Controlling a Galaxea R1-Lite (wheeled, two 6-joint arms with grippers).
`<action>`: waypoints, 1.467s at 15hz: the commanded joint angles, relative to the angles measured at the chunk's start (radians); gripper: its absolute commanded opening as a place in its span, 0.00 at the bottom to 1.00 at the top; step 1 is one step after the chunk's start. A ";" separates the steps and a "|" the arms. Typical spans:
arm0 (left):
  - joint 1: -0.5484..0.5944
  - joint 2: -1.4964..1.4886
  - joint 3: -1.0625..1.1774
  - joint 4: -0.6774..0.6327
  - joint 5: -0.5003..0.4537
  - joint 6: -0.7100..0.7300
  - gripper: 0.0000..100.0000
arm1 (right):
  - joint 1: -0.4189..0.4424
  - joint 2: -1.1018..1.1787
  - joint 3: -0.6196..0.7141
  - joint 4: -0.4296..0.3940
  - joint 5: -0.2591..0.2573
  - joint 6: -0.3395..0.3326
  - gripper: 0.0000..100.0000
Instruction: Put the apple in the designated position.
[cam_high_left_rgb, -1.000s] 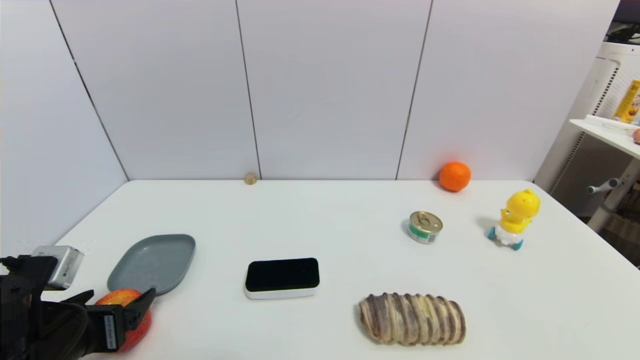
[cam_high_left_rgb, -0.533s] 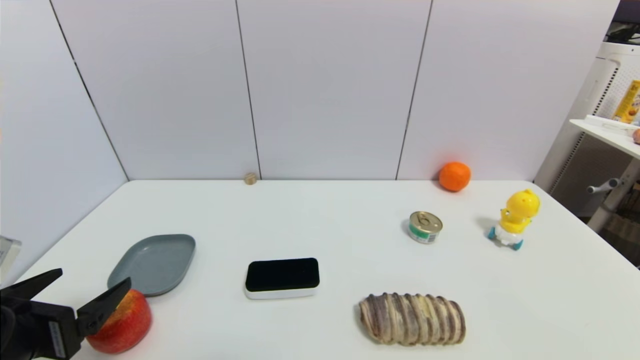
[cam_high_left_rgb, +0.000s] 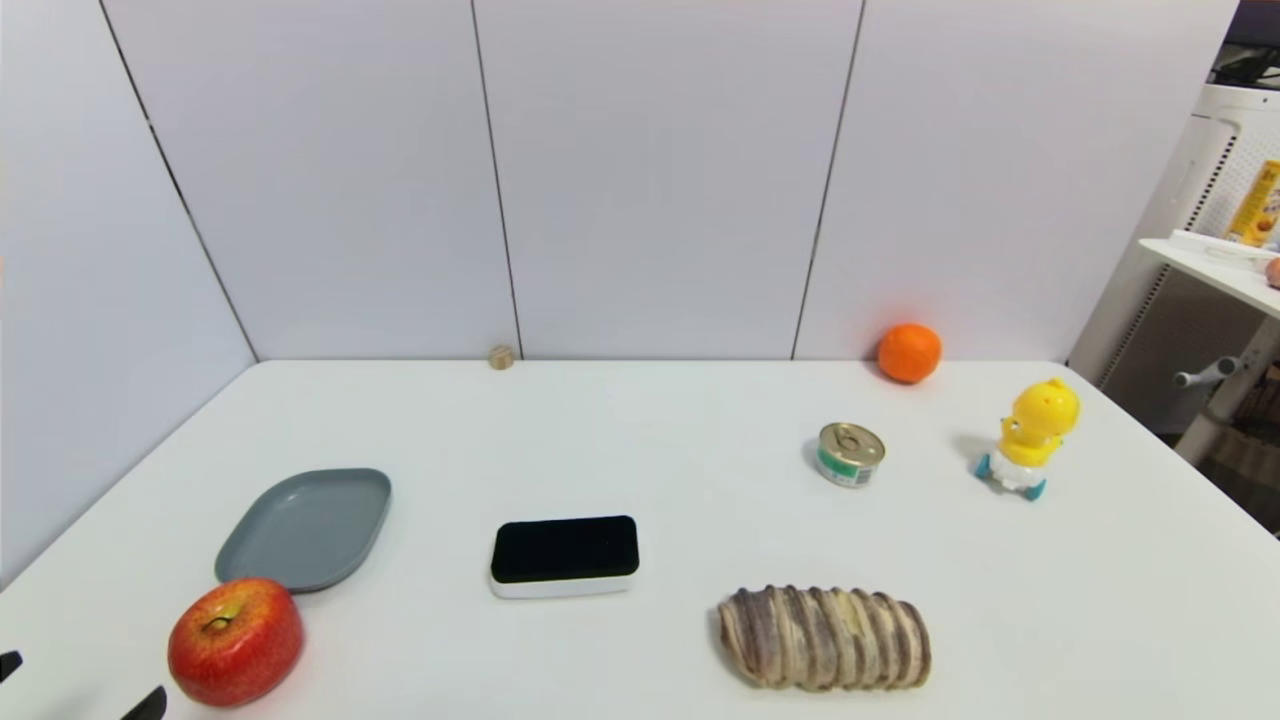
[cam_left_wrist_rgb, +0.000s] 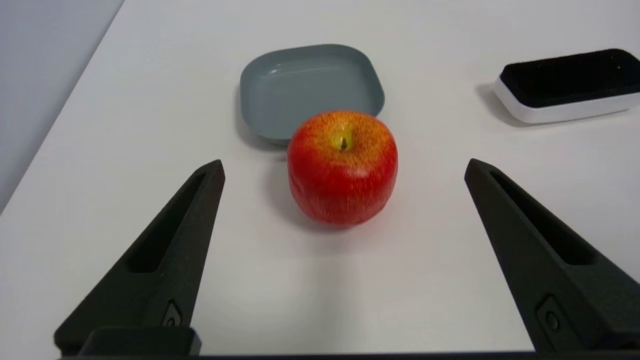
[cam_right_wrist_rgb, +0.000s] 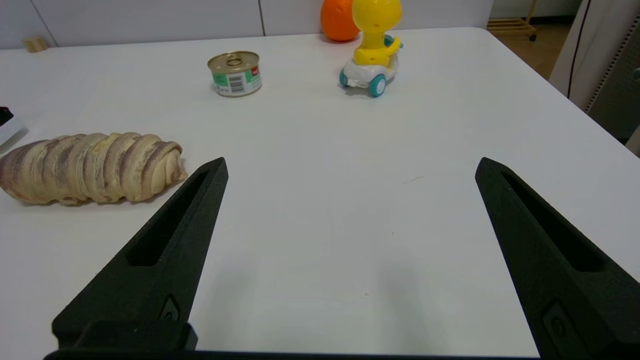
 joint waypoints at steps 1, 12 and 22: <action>0.061 -0.369 0.120 0.092 -0.021 0.046 1.00 | 0.000 0.002 0.000 0.000 0.000 0.000 1.00; 0.063 -0.414 0.126 0.076 0.037 -0.118 1.00 | 0.000 0.002 0.000 0.000 0.000 0.000 1.00; 0.063 -0.414 0.126 0.076 0.037 -0.118 1.00 | 0.000 0.002 0.000 0.000 0.000 -0.001 1.00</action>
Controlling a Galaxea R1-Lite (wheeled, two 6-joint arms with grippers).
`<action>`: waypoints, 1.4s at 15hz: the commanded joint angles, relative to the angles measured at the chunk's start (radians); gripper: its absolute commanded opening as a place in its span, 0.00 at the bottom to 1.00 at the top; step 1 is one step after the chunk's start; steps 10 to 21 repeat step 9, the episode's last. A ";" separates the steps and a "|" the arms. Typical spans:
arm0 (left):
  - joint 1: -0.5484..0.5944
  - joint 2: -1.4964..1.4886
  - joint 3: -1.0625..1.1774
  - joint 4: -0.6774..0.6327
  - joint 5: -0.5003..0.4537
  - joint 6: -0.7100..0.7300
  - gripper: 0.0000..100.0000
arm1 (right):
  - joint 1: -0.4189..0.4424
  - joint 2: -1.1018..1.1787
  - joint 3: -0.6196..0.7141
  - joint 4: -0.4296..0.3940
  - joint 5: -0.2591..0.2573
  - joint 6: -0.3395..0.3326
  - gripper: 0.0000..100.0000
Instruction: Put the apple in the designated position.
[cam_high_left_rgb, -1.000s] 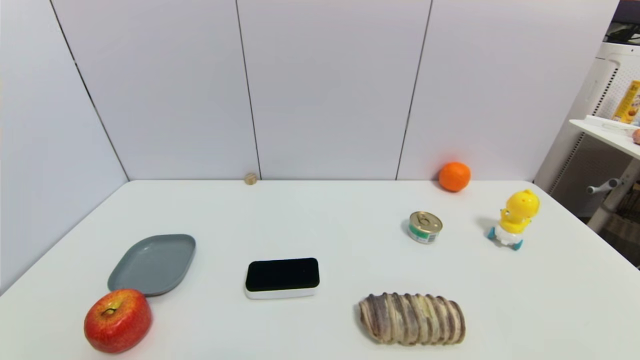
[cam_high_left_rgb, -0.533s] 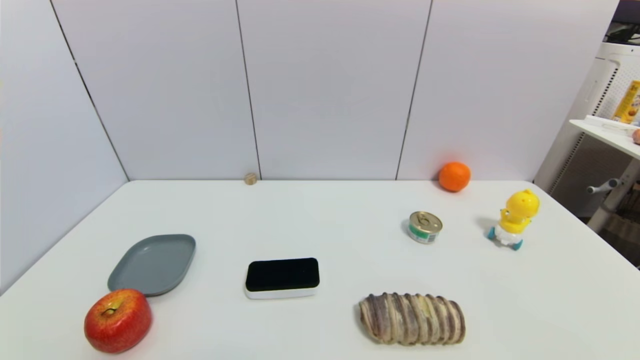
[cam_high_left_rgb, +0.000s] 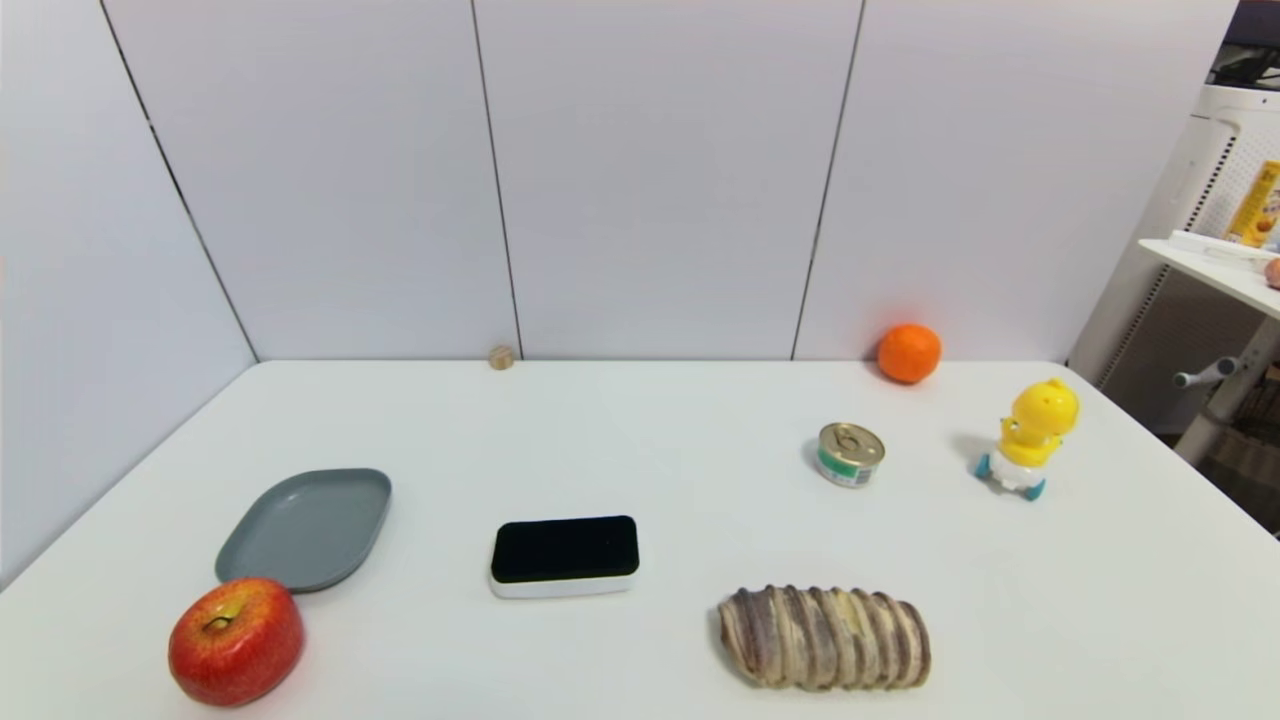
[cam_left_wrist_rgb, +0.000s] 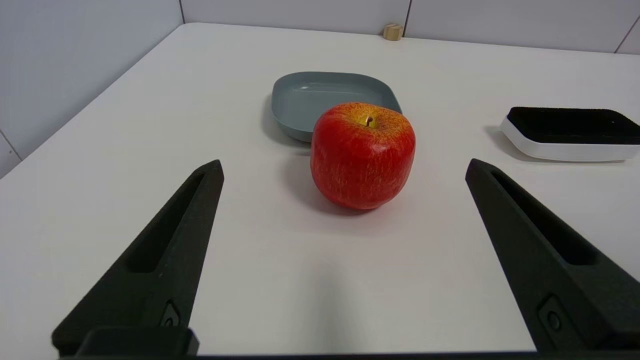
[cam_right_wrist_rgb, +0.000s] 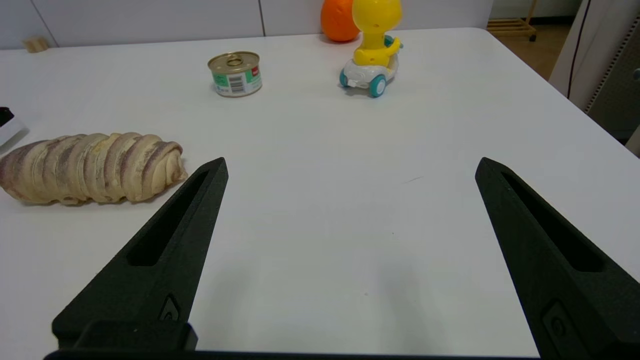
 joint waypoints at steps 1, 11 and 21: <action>0.000 -0.002 0.000 0.000 0.000 -0.001 1.00 | 0.000 0.002 -0.002 0.003 0.000 -0.002 1.00; 0.000 0.000 0.000 0.000 0.000 -0.001 1.00 | 0.000 0.002 0.000 0.000 0.000 0.001 1.00; 0.000 0.000 0.000 0.000 0.000 -0.001 1.00 | 0.000 0.002 0.000 0.000 0.000 0.001 1.00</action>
